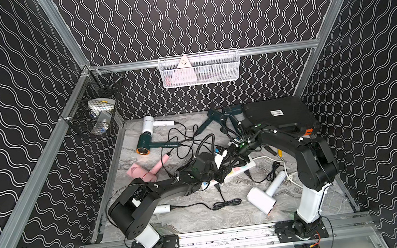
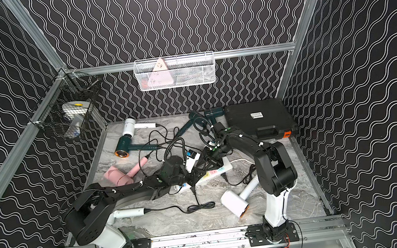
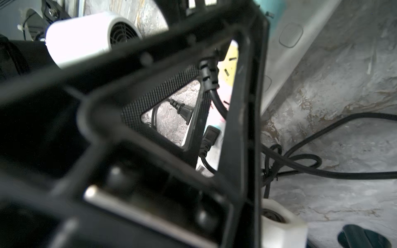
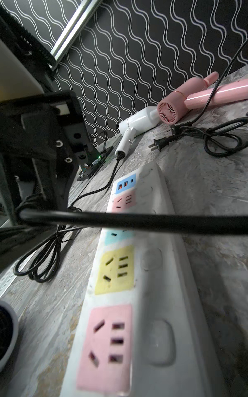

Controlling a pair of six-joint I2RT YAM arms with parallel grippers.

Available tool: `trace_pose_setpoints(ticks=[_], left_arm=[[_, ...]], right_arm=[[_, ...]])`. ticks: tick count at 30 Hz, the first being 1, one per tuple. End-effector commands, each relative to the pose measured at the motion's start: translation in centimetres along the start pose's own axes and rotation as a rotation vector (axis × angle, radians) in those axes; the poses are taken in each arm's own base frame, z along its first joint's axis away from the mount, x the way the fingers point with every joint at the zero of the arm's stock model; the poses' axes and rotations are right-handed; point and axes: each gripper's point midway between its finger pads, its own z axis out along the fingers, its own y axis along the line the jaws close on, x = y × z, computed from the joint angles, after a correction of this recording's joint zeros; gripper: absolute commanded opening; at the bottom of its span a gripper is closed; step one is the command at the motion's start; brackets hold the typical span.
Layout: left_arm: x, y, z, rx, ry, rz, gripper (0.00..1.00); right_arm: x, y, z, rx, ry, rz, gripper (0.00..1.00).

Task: Charge the blow dryers
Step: Pick up the plug from the center of the board.

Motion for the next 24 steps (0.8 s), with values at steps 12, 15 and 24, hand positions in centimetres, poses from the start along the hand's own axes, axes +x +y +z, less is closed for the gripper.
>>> trace_pose_setpoints(ticks=[12,15,24], left_arm=[[-1.10,-1.33,0.01,0.085,-0.024,0.060,0.00],[-1.36,-1.44,-0.10,0.117,-0.030,0.043,0.00],[-1.87,-1.03,-0.59,0.151,-0.053,0.002,0.20]], right_arm=[[1.35,0.79,0.19,-0.046,0.046,-0.039,0.28],[1.42,0.76,0.34,-0.049,0.050,-0.048,0.20],[0.94,1.01,-0.08,-0.045,-0.007,-0.093,0.00]])
